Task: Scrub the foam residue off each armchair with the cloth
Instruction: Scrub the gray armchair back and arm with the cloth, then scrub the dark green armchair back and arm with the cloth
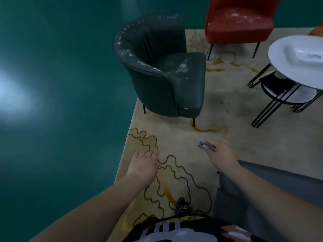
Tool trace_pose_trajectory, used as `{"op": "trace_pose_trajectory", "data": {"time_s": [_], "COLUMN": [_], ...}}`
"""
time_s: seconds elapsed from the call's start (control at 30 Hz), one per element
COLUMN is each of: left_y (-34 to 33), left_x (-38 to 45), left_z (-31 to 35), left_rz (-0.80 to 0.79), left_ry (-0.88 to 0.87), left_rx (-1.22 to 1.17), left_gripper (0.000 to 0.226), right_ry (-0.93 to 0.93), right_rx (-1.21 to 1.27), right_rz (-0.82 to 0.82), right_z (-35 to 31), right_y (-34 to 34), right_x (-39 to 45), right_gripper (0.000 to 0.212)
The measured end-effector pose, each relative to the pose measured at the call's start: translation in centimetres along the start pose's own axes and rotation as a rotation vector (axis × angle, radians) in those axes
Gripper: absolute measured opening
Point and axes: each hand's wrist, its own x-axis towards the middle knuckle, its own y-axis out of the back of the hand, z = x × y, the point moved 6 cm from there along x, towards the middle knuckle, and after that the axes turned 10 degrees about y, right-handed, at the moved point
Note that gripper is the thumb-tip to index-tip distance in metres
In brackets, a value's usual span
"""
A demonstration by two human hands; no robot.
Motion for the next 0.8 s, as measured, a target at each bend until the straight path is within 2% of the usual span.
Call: {"op": "trace_pose_trajectory", "data": {"time_s": [0.37, 0.63, 0.8], "left_y": [5.4, 9.9, 12.9], "left_x": [12.0, 24.1, 30.8], "left_z": [4.4, 9.3, 12.8], "left_rz": [-0.014, 0.009, 0.025], "left_ry": [-0.039, -0.171, -0.227], "left_rx": [0.047, 0.098, 0.127], "left_gripper": [0.055, 0.057, 0.057], "right_ry": [-0.073, -0.095, -0.107], "right_rx": [0.031, 0.038, 0.002], "right_rz": [0.019, 0.148, 0.169], "right_z": [3.4, 5.9, 7.8], "right_y": [4.3, 9.6, 13.7], "right_x": [10.5, 19.7, 25.0], "right_gripper": [0.031, 0.033, 0.031]}}
